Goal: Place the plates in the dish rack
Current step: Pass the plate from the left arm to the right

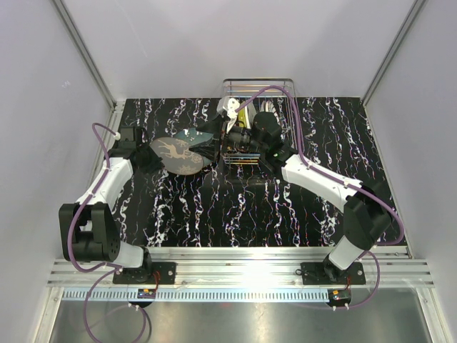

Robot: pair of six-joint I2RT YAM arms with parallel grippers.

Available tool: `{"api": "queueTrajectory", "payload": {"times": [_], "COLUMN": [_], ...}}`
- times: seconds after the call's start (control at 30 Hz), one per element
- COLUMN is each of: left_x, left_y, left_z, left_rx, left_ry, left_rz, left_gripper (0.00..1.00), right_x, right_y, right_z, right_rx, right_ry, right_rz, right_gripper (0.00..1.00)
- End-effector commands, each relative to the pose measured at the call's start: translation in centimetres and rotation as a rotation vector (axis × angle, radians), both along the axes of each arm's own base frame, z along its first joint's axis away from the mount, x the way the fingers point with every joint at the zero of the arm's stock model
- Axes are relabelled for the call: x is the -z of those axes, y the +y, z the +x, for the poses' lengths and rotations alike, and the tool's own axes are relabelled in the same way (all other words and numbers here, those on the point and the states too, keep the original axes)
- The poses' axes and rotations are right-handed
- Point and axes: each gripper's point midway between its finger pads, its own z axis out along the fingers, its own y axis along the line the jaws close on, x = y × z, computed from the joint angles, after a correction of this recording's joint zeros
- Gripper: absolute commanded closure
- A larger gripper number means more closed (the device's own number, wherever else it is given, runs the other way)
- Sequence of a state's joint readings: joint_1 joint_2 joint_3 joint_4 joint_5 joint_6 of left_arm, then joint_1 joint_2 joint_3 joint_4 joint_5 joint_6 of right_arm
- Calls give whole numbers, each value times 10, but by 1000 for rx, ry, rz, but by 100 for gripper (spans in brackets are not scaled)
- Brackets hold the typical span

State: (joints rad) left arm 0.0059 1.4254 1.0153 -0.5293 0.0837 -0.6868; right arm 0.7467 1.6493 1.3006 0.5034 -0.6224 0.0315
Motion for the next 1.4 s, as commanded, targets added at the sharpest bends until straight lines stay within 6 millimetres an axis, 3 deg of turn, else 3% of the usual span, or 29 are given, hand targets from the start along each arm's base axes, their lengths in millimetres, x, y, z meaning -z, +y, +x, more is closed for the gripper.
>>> {"api": "queueTrajectory", "payload": {"times": [0.0, 1.37], "left_x": [-24, -44], "left_y": [-2, 5], "left_z": [4, 15], "left_rx": [59, 100], "left_ry": [-75, -119], "left_rz": [28, 98], "left_gripper": [100, 100], "right_x": [-14, 7], "right_y": [5, 15], "right_z": [-9, -2], "right_rx": [-26, -22], "right_ry": [-43, -14], "right_rz": [24, -16], "right_gripper": [23, 23]}}
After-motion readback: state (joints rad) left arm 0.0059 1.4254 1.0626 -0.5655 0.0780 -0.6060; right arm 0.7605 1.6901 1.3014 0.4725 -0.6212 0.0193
